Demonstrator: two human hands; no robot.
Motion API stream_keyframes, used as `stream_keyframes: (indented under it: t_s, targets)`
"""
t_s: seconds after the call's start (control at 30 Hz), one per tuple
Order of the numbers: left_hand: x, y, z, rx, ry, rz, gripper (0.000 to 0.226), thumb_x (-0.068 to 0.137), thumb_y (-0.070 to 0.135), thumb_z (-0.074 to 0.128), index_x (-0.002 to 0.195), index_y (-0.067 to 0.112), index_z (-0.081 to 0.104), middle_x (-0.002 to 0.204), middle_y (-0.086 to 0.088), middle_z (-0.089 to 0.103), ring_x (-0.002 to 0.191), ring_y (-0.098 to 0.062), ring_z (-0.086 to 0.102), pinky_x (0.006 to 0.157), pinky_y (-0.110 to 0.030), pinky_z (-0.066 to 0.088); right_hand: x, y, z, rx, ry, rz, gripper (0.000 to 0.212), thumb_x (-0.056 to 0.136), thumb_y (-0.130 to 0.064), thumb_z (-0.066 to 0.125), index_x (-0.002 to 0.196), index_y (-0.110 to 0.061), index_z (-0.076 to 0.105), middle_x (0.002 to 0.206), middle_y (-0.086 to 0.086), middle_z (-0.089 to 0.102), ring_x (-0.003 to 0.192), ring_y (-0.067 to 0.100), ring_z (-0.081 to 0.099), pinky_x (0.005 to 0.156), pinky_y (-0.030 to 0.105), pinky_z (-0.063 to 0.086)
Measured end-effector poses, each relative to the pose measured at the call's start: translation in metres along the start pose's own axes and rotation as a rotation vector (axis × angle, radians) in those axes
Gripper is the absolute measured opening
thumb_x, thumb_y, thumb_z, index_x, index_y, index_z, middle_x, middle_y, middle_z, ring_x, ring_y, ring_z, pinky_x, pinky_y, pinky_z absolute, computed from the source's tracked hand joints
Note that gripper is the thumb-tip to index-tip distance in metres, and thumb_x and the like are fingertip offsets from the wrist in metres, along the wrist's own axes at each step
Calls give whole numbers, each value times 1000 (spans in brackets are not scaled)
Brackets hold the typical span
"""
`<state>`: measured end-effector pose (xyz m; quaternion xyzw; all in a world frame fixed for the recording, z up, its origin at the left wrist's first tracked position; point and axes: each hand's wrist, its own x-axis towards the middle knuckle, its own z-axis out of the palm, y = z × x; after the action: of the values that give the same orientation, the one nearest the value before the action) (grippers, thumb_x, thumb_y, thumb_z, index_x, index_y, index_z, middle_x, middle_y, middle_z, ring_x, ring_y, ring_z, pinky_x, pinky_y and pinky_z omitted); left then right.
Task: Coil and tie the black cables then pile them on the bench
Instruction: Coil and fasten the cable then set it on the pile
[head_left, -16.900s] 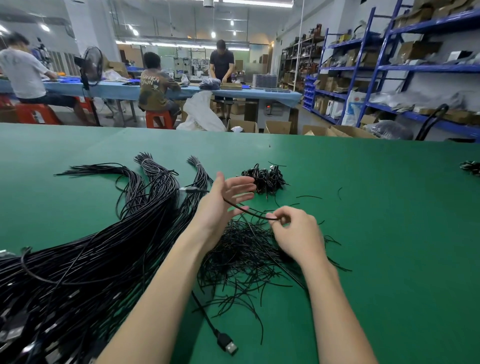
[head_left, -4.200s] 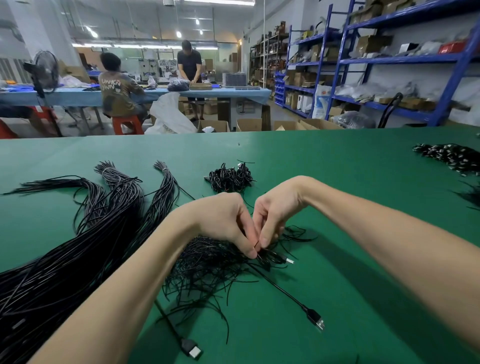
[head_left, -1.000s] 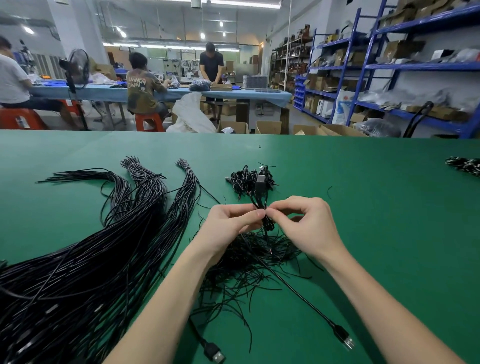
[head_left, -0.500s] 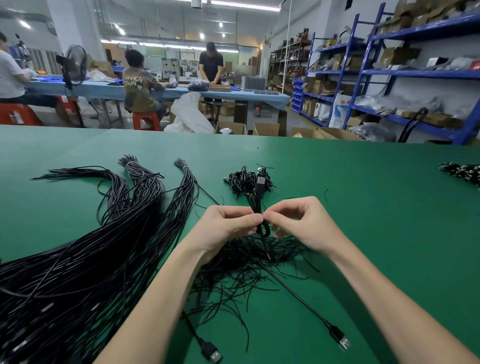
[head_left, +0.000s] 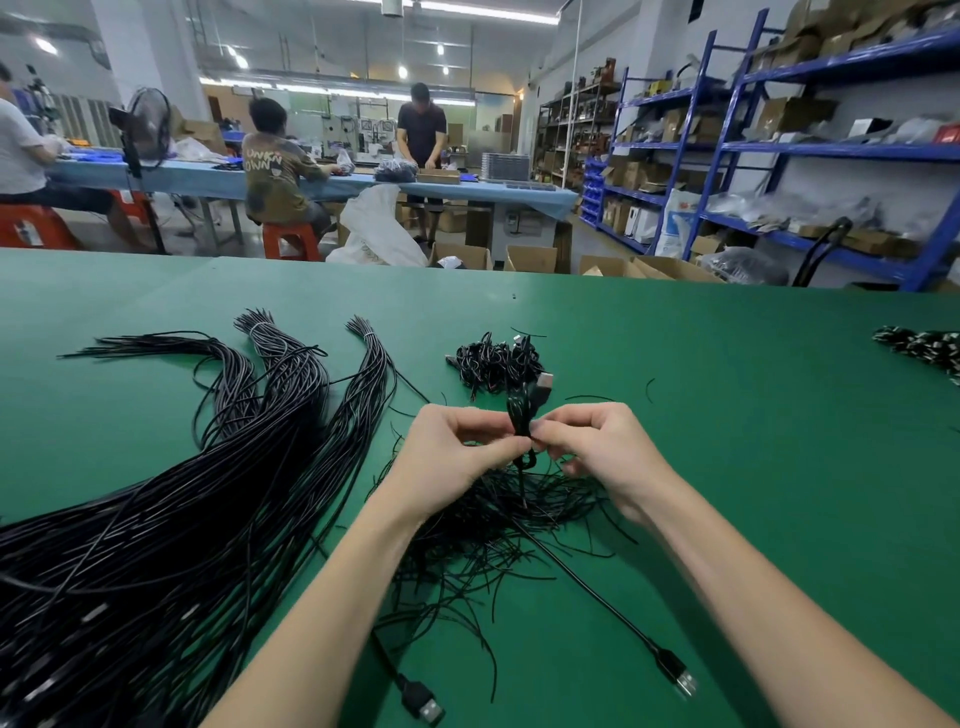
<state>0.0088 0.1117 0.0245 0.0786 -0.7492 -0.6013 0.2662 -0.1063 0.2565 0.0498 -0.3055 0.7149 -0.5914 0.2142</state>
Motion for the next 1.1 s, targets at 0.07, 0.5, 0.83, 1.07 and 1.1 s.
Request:
stream_keyframes:
  t_s: [0.07,0.5,0.83,1.07,1.1]
  targets:
    - [0,-4,3,159,68,128,18,78,13,85,89,27,83,84,8,77,75,-3,70,70,-16,52,5,-2,2,109,20,157,20,90,1,68,72,-8,74,65,3,68,52,5,54,43,15,40]
    - [4,-4,5,-109,-47,-130,12,90,19,74,98,25,81,97,6,78,81,2,65,77,-19,45,2,11,-16,16,-88,-89,10,96,-10,69,104,-14,74,99,2,78,67,13,71,54,22,55]
    - [6,-4,1,-197,-155,-204,15,94,13,68,85,17,80,77,8,68,73,-5,57,65,-16,43,-6,8,-16,-473,58,-594,10,85,-21,84,88,-30,82,82,-24,75,77,9,71,59,31,55]
    - [3,3,0,-92,-216,-149,16,97,13,65,102,18,79,93,7,76,83,-8,61,86,-19,49,-4,11,-17,-556,51,-650,9,87,-17,81,88,-26,81,83,-21,74,83,5,70,60,11,47]
    - [2,4,2,-78,-226,-146,18,97,11,64,110,15,77,103,4,77,92,-8,65,90,-18,49,-4,12,-16,-551,54,-652,8,87,-17,81,88,-26,80,84,-21,74,84,4,70,60,11,48]
